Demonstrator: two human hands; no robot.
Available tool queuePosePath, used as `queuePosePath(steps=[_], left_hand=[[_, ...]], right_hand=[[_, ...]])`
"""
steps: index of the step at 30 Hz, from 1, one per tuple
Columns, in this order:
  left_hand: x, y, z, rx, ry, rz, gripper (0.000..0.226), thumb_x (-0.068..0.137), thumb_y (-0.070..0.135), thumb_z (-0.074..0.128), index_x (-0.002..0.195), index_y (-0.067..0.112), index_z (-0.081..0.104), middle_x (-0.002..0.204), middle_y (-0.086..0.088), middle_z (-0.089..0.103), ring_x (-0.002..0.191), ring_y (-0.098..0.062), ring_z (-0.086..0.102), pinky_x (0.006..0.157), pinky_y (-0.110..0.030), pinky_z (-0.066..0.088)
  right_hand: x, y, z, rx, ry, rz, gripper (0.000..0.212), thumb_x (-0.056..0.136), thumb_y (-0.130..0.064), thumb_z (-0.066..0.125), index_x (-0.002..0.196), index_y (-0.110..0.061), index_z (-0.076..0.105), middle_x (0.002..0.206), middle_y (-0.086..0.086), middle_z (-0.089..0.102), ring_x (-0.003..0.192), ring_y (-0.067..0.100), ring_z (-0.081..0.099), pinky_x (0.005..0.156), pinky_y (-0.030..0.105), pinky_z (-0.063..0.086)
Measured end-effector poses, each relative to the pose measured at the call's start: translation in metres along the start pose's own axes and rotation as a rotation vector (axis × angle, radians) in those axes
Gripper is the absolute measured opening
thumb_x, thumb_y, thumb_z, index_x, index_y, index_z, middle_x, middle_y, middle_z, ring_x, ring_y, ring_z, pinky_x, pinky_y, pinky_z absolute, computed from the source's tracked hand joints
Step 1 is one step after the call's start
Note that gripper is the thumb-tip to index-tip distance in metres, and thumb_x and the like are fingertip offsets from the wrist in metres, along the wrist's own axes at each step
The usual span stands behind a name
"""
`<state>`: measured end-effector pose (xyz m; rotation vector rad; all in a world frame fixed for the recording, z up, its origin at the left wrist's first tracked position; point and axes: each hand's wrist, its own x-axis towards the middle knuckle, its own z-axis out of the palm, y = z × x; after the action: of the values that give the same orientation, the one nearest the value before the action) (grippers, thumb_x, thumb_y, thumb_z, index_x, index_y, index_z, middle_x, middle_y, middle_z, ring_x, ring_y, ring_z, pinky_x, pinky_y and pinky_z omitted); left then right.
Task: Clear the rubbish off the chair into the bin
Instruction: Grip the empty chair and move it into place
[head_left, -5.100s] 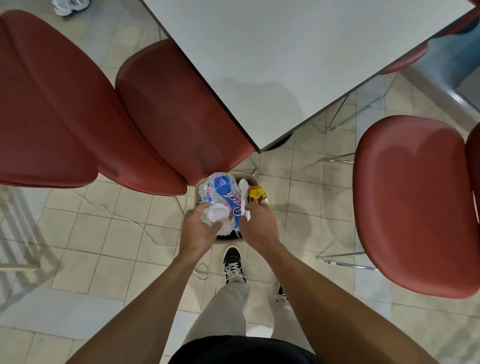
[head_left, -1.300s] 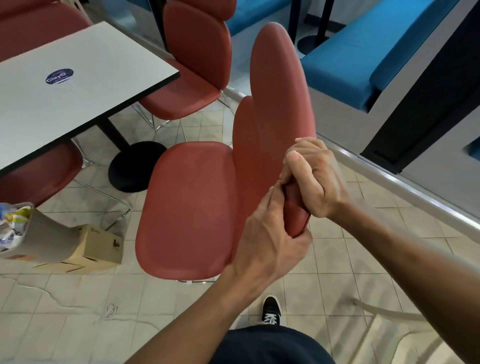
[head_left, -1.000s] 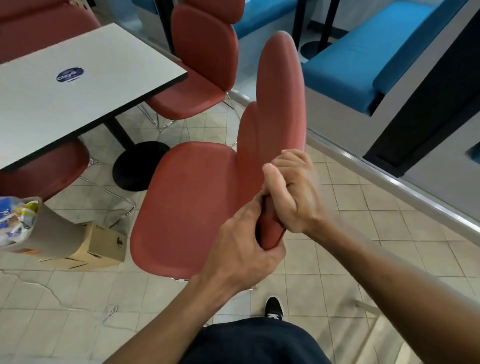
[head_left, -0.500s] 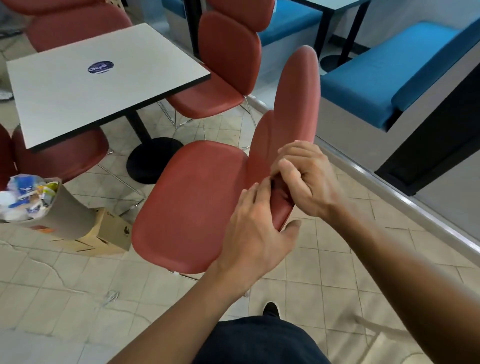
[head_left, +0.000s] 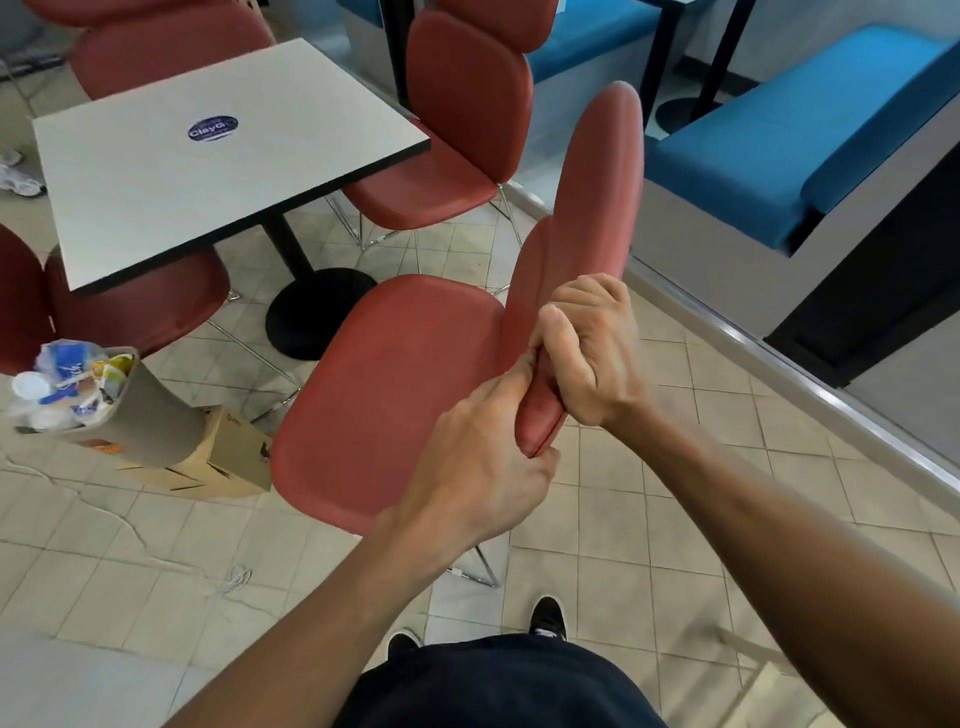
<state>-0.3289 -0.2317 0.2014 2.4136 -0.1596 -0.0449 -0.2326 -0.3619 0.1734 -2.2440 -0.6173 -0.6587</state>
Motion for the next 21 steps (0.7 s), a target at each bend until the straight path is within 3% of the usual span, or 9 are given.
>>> queuePosePath(steps=[6, 10, 16, 21], left_hand=[[-0.017, -0.022, -0.020, 0.016, -0.050, 0.000, 0.057, 0.081, 0.041, 0.067, 0.132, 0.039, 0.042, 0.105, 0.015, 0.063, 0.081, 0.000, 0.056, 0.071, -0.011, 0.042], [-0.030, -0.041, -0.039, 0.028, -0.079, -0.016, 0.058, 0.080, 0.045, 0.069, 0.131, 0.040, 0.042, 0.106, 0.022, 0.059, 0.092, 0.000, 0.059, 0.077, -0.014, 0.049], [-0.047, -0.061, -0.069, 0.011, -0.130, -0.056, 0.055, 0.078, 0.039, 0.072, 0.125, 0.046, 0.044, 0.092, 0.027, 0.059, 0.086, 0.004, 0.059, 0.070, -0.014, 0.049], [-0.058, -0.078, -0.095, -0.008, -0.170, -0.120, 0.059, 0.075, 0.032, 0.074, 0.120, 0.053, 0.042, 0.092, 0.026, 0.060, 0.085, 0.003, 0.059, 0.067, -0.017, 0.051]], right_hand=[[-0.011, -0.028, 0.016, -0.018, 0.070, -0.001, 0.050, 0.093, -0.029, 0.029, 0.049, -0.014, 0.047, 0.051, -0.004, 0.051, 0.063, 0.016, 0.051, 0.084, 0.037, 0.037], [-0.017, -0.054, 0.031, -0.027, 0.131, -0.032, 0.038, 0.092, -0.029, 0.035, 0.054, -0.030, 0.035, 0.052, -0.012, 0.046, 0.063, 0.009, 0.049, 0.083, 0.037, 0.040], [-0.020, -0.087, 0.055, -0.101, 0.122, 0.031, 0.049, 0.093, -0.036, 0.033, 0.049, -0.020, 0.047, 0.053, -0.008, 0.048, 0.065, 0.014, 0.052, 0.083, 0.034, 0.035], [-0.018, -0.115, 0.071, -0.177, 0.055, 0.051, 0.058, 0.095, -0.045, 0.027, 0.050, -0.019, 0.052, 0.055, -0.007, 0.052, 0.069, 0.014, 0.053, 0.086, 0.032, 0.031]])
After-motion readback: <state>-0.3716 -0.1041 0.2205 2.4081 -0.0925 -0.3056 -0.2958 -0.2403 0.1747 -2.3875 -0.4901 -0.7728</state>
